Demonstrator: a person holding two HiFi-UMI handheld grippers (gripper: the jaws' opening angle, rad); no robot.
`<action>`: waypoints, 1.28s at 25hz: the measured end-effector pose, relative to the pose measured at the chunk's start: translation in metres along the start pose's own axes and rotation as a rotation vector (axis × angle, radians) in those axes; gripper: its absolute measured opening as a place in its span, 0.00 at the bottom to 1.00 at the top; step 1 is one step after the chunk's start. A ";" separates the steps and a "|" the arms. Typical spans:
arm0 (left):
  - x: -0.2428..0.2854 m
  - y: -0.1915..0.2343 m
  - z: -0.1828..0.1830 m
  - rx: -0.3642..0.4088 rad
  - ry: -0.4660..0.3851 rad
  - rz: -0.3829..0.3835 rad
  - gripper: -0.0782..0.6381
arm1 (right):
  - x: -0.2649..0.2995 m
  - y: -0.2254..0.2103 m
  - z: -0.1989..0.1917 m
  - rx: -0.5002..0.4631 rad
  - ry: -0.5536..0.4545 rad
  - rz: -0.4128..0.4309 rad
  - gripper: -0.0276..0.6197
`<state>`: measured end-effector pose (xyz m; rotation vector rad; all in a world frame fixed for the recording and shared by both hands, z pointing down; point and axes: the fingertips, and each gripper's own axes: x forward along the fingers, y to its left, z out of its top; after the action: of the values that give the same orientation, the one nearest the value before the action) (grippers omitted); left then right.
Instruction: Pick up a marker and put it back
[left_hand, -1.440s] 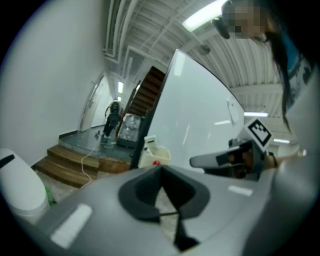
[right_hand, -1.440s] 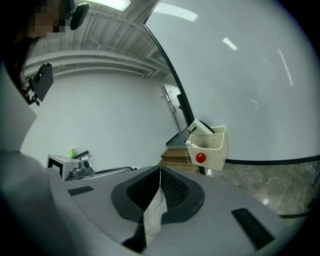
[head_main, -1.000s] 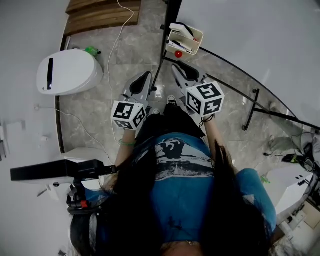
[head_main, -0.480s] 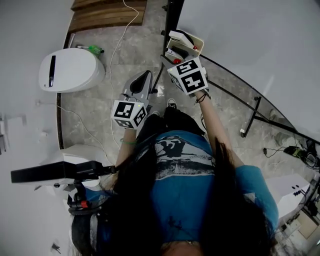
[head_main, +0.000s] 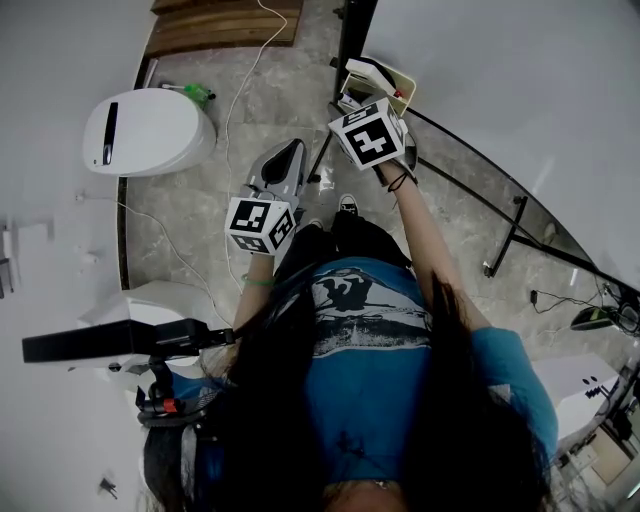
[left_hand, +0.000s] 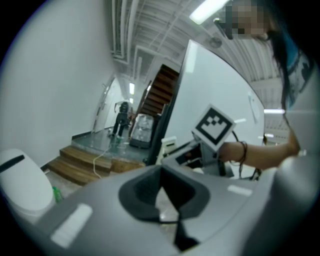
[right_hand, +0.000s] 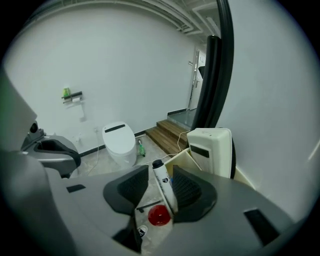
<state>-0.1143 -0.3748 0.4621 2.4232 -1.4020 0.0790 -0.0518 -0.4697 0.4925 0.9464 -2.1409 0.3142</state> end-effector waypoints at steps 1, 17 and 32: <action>0.000 -0.001 -0.002 0.002 0.002 0.000 0.11 | 0.000 -0.003 -0.002 -0.018 0.002 -0.017 0.23; -0.026 -0.001 -0.012 0.007 0.019 -0.020 0.11 | -0.074 -0.021 0.038 0.112 -0.316 -0.152 0.17; -0.087 -0.017 -0.036 0.036 0.035 -0.105 0.12 | -0.188 0.040 0.024 0.262 -0.557 -0.192 0.17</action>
<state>-0.1403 -0.2835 0.4731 2.5069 -1.2664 0.1216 -0.0116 -0.3547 0.3422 1.5218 -2.5160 0.2589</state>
